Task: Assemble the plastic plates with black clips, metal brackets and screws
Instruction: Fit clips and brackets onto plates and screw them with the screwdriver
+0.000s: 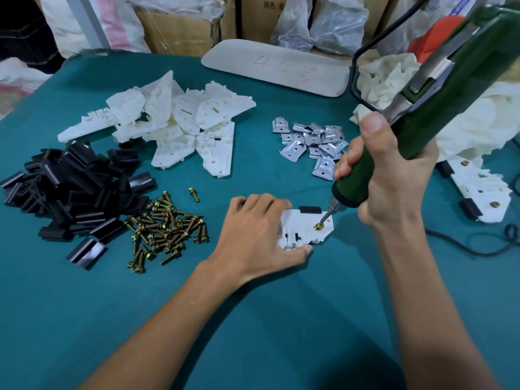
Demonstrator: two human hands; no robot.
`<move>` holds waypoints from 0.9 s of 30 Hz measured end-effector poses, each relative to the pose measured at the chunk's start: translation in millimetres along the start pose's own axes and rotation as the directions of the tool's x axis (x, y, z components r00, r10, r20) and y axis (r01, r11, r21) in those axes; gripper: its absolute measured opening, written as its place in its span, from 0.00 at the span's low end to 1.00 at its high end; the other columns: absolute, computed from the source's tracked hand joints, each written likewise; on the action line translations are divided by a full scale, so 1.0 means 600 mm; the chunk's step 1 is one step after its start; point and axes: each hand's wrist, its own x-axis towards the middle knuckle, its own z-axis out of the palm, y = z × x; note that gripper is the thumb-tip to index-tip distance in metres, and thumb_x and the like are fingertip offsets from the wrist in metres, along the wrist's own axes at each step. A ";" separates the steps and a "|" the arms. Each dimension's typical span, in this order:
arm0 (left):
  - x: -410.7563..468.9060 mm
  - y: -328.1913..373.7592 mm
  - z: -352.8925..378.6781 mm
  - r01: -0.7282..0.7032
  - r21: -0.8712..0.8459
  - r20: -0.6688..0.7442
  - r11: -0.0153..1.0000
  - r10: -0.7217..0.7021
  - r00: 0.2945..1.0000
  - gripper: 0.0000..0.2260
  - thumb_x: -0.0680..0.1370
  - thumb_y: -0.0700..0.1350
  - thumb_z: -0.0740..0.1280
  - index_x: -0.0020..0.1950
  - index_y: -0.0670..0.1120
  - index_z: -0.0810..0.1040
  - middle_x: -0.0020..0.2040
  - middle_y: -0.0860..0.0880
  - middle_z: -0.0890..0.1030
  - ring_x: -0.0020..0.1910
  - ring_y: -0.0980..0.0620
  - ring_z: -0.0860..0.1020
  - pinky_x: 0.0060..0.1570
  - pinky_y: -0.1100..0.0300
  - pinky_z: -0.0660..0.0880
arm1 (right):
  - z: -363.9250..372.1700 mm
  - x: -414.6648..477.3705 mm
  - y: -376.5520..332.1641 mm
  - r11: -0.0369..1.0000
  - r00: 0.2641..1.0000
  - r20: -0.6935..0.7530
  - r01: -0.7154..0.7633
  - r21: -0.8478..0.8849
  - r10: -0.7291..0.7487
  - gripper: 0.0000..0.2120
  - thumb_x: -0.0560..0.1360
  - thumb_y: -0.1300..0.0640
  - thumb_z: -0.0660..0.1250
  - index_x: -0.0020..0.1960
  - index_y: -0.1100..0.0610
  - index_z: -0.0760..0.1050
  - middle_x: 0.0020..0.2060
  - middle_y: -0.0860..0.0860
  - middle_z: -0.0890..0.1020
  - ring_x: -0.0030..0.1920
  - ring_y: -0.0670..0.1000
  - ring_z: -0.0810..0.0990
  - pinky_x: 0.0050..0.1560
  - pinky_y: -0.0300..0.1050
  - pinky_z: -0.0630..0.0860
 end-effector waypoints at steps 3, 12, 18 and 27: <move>0.001 0.001 0.001 0.013 -0.001 -0.008 1.000 -0.013 1.000 0.34 0.67 0.74 0.60 0.61 0.52 0.77 0.52 0.55 0.77 0.53 0.51 0.74 0.58 0.54 0.64 | -0.001 -0.003 -0.002 1.000 1.000 0.005 -0.005 0.012 0.005 0.17 0.67 0.45 0.80 0.37 0.53 0.75 0.25 0.52 0.74 0.22 0.55 0.71 0.29 0.47 0.72; 0.002 0.001 0.005 0.013 -0.014 -0.035 1.000 -0.013 0.999 0.33 0.67 0.74 0.62 0.60 0.52 0.78 0.49 0.55 0.76 0.51 0.52 0.74 0.57 0.54 0.65 | 0.002 -0.003 0.009 1.000 1.000 -0.005 -0.001 -0.013 0.001 0.16 0.69 0.50 0.77 0.39 0.57 0.72 0.26 0.52 0.74 0.22 0.55 0.71 0.29 0.47 0.72; 0.001 0.002 0.003 0.031 -0.048 -0.048 0.998 -0.034 0.998 0.33 0.66 0.73 0.62 0.60 0.51 0.78 0.49 0.55 0.76 0.50 0.52 0.74 0.57 0.55 0.64 | 0.009 -0.001 0.016 0.999 0.999 0.032 0.031 -0.042 -0.029 0.11 0.72 0.56 0.72 0.43 0.60 0.71 0.26 0.51 0.75 0.22 0.56 0.71 0.28 0.46 0.73; 0.001 0.000 0.002 0.044 -0.049 -0.034 0.998 -0.046 0.998 0.34 0.66 0.74 0.61 0.61 0.52 0.79 0.50 0.55 0.77 0.51 0.52 0.74 0.57 0.54 0.65 | 0.018 -0.008 0.020 0.996 0.997 0.067 0.029 -0.082 -0.024 0.08 0.72 0.56 0.73 0.39 0.49 0.74 0.27 0.50 0.75 0.23 0.55 0.73 0.28 0.48 0.73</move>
